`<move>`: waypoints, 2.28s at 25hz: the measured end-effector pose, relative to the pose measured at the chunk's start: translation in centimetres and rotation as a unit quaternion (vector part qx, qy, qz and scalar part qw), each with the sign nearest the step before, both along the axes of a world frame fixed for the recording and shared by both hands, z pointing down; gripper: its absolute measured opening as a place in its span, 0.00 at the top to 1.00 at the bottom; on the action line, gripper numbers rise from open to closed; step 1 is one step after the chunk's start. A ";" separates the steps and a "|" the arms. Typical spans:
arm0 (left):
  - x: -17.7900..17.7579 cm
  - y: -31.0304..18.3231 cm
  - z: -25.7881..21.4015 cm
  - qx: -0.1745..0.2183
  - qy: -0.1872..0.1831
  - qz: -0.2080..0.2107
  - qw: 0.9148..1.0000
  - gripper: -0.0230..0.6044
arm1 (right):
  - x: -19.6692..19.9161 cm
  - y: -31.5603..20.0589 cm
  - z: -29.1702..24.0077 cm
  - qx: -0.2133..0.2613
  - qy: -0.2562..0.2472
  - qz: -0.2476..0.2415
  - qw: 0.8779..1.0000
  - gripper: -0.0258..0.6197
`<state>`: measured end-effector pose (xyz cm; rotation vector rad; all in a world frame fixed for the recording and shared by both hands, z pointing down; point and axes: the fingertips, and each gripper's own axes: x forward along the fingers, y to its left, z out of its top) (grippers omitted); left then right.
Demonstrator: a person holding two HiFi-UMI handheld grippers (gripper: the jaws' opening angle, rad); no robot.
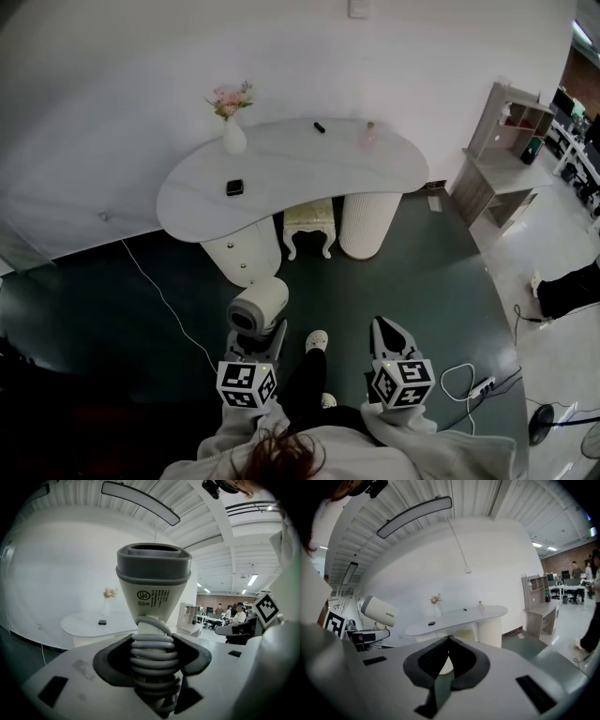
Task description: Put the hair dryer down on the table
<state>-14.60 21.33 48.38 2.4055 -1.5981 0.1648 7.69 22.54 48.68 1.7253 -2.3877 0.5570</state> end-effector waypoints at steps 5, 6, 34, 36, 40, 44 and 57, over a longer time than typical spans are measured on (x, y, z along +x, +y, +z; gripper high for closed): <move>0.2 -4.6 -0.2 0.001 0.002 0.000 1.000 0.58 | 0.3 -4.6 -0.2 0.000 -0.003 0.002 1.000 0.88; 0.3 -5.6 -0.3 0.002 0.002 0.000 1.000 0.58 | 0.3 -5.7 -0.4 0.001 -0.004 0.002 1.000 0.88; 0.7 -27.8 -0.7 0.008 0.004 0.051 0.999 0.58 | -0.2 -26.6 -1.3 0.010 -0.002 0.039 0.999 0.88; 0.4 -28.5 -0.5 0.007 0.006 0.052 0.999 0.58 | -0.5 -27.2 -1.1 0.009 0.000 0.037 0.999 0.88; -0.1 -28.9 0.3 -0.002 0.009 0.051 0.999 0.58 | -1.0 -27.5 -0.3 -0.003 0.001 0.038 0.999 0.88; -0.2 -28.6 1.2 -0.018 0.011 0.054 0.998 0.58 | -0.7 -27.0 0.1 -0.013 0.003 0.046 0.999 0.88; 0.3 -30.5 2.1 -0.035 0.019 0.058 0.998 0.58 | 0.4 -29.0 0.9 -0.034 0.009 0.056 0.998 0.88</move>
